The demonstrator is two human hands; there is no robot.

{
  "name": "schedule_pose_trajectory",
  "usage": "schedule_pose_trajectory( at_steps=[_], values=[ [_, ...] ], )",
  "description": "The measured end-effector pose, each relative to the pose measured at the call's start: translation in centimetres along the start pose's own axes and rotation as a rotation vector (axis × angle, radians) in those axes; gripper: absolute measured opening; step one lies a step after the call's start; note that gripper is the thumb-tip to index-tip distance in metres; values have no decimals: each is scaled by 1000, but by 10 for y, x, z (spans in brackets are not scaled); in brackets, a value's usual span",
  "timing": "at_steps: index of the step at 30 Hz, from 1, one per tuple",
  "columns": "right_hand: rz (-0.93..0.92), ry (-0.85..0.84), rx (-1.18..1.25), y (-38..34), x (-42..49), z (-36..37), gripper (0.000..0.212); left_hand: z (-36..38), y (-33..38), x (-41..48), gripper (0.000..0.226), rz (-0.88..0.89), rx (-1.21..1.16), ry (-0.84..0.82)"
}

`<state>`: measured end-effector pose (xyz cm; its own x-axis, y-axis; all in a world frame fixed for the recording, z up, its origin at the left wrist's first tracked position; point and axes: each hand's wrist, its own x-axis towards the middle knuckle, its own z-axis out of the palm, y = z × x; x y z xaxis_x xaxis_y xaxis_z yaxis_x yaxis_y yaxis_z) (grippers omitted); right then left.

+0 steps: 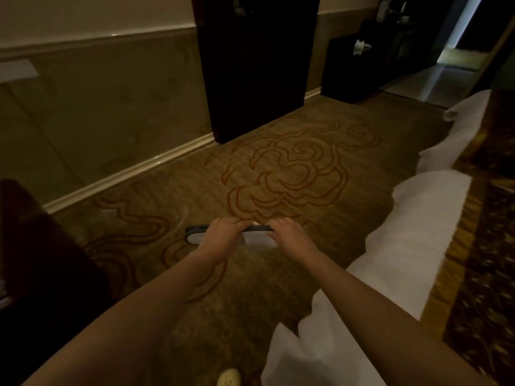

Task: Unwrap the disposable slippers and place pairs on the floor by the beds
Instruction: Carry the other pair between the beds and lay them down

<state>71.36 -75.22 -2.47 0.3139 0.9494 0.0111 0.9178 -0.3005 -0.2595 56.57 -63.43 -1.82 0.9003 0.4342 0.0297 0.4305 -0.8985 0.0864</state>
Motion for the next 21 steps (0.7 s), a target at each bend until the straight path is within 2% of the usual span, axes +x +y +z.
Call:
schedule_pose_trajectory(
  at_steps=[4,7,13,21],
  values=[
    [78,47,27,31,65,-8,23,-1,-32,85,45,68,-78,4],
    [138,9,36,62,93,-12,25,6,-33,132,44,89,-147,14],
    [242,27,56,182,185,-18,26,30,-25,300,49,219,-79,-61],
    [292,33,78,351,321,-45,26,42,-7,522,48,242,-105,-110]
  ],
)
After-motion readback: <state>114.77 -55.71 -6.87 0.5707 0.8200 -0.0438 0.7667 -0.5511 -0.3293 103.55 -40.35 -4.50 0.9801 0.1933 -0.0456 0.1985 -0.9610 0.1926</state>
